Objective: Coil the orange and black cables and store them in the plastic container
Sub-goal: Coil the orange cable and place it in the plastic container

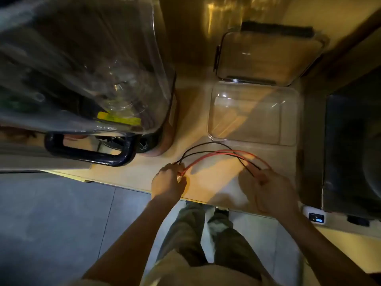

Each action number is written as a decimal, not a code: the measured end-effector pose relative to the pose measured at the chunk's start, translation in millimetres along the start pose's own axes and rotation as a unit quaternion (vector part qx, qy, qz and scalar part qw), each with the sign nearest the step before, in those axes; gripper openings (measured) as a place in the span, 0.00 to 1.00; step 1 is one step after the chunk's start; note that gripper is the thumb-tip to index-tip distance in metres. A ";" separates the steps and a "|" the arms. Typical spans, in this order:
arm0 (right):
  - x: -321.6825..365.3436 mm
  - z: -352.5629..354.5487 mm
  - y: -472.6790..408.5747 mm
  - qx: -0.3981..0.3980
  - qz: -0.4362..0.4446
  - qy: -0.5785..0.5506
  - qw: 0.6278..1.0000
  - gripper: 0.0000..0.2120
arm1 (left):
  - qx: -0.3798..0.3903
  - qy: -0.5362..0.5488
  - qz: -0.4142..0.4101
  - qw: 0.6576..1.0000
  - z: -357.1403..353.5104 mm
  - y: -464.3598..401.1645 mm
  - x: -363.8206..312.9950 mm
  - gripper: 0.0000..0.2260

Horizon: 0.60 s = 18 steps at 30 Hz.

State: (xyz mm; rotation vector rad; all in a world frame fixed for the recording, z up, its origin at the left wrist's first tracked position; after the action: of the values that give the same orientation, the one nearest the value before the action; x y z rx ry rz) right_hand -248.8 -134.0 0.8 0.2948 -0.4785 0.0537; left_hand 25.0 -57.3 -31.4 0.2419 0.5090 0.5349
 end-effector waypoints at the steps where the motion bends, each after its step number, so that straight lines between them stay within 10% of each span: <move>1: 0.3 0.4 1.0 0.000 -0.006 -0.020 1.000 0.21 | -0.001 0.003 0.004 1.000 -0.7 -1.8 2.7 0.12; 18: 2.1 8.9 8.8 -0.011 -0.047 -0.117 0.992 0.06 | -0.049 0.069 -0.014 0.996 -1.5 -5.2 17.8 0.07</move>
State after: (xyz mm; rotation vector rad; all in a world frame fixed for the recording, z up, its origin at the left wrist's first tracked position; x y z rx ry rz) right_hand -251.9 -128.3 11.7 0.3038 -0.6966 -0.0793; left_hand 39.6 -51.9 -41.6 0.1044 0.6174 0.5503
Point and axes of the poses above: each hand's wrist, its own y-axis away from the middle knuckle, its own z-axis out of the back of the hand, x = y × z, the point moved 7 cm from there along -y, towards the middle knuckle, and after that the axes turned 7 degrees about -x, right-handed, at the moved point
